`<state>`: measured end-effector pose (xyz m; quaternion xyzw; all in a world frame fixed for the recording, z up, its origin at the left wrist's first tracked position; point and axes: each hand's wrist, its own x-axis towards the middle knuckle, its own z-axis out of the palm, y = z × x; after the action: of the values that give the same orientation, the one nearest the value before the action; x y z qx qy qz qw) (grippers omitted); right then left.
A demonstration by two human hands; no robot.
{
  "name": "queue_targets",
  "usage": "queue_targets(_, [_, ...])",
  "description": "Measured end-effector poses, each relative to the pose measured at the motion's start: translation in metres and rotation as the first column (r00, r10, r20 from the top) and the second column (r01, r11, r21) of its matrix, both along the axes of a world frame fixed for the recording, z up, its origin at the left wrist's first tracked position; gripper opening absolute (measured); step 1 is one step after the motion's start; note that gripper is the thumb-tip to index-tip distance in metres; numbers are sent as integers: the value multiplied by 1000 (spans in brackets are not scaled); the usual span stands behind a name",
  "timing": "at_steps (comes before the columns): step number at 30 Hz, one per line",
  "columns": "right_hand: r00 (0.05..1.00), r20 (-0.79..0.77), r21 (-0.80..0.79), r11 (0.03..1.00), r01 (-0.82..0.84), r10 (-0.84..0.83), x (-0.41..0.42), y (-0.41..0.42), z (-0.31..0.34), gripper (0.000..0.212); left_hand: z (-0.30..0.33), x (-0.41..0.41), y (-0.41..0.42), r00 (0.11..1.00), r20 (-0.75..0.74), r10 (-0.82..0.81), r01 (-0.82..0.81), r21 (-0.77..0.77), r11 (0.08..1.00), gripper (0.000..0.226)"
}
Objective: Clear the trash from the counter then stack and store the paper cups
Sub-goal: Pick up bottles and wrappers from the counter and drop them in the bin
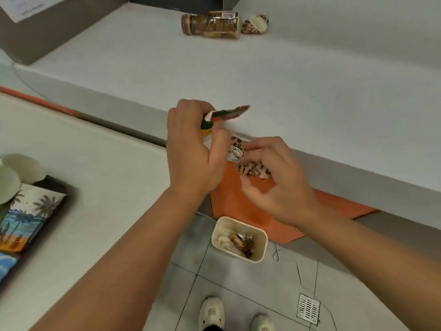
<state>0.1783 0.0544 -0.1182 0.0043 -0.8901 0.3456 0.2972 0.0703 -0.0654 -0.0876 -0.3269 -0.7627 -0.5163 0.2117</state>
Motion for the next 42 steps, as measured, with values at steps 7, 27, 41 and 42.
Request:
queue_targets(7, [903, 388, 22, 978, -208, 184, 71, 13, -142, 19, -81, 72, -10, 995, 44, -85, 85, -3, 996, 22])
queue_targets(27, [446, 895, 65, 996, -69, -27, 60, 23, -521, 35, -511, 79, 8, 884, 461, 80, 353, -769, 534, 25])
queue_targets(41, [467, 882, 72, 997, 15, -71, 63, 32, -523, 47, -530, 56, 11, 858, 509, 70, 414, -765, 492, 34])
queue_targets(42, [478, 877, 55, 998, 12, -54, 65, 29, -509, 46, -516, 55, 9, 862, 504, 61, 405, -755, 516, 34])
